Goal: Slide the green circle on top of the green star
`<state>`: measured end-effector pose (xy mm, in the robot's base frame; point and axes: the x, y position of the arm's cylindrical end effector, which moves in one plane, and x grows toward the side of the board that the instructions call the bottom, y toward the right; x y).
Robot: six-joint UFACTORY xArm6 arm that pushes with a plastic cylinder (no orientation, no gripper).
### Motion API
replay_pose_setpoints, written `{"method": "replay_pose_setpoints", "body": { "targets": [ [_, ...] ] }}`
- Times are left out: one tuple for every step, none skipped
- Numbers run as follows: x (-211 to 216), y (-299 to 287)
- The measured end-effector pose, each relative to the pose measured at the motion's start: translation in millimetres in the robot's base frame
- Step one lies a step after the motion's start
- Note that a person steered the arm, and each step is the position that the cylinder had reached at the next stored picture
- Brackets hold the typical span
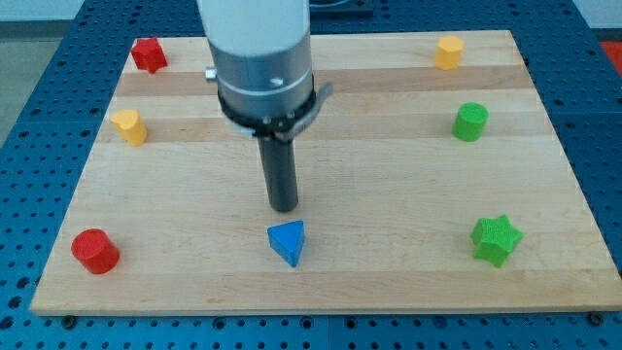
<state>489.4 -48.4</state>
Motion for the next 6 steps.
{"method": "replay_pose_setpoints", "body": {
  "targets": [
    [-52, 20],
    [-65, 82],
    [-52, 155],
    [-21, 220],
    [-20, 279],
    [-76, 309]
  ]
}}
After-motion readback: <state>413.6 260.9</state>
